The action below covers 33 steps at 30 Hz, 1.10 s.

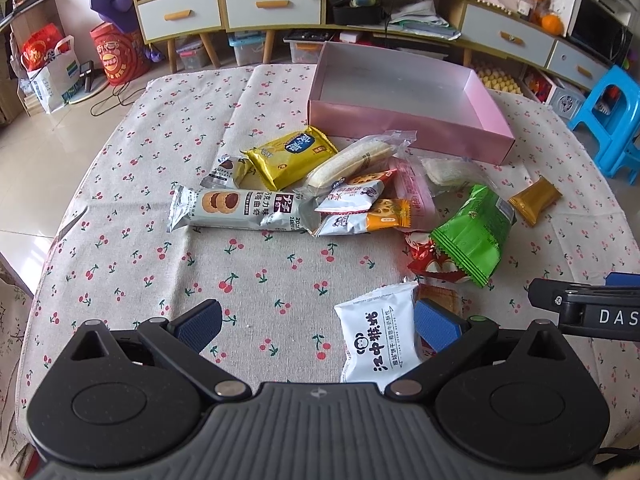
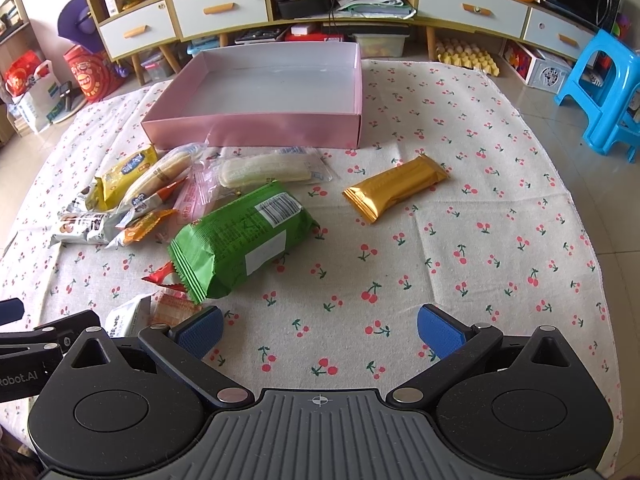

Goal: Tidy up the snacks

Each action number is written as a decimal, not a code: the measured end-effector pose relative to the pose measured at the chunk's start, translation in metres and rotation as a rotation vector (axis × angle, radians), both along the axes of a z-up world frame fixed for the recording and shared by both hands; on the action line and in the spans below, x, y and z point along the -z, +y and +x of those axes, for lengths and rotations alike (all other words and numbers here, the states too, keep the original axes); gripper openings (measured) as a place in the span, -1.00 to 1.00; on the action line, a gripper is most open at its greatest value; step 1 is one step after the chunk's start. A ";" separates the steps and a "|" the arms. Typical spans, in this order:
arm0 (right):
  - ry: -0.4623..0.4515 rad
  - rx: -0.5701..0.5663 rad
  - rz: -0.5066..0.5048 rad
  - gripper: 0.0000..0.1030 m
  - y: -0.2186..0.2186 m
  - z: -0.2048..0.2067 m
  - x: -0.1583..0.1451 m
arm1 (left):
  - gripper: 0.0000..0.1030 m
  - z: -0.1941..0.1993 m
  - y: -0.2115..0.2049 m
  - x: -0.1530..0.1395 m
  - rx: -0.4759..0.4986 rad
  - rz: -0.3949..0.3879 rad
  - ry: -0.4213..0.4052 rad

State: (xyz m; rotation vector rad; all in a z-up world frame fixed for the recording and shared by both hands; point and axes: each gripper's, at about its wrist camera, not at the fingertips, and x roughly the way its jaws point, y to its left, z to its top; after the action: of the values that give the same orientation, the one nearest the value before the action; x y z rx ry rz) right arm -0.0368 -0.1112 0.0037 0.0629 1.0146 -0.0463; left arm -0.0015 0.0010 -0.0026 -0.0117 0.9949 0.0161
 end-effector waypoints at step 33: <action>0.123 0.040 0.359 0.98 -0.025 0.071 0.014 | 0.59 0.073 0.035 -0.002 0.143 -0.100 -0.026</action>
State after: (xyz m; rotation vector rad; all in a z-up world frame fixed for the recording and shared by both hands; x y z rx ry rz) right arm 0.0338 -0.1360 -0.0100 0.4119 1.1356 0.0971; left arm 0.0712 0.0361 -0.0002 -0.0326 0.9682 -0.1642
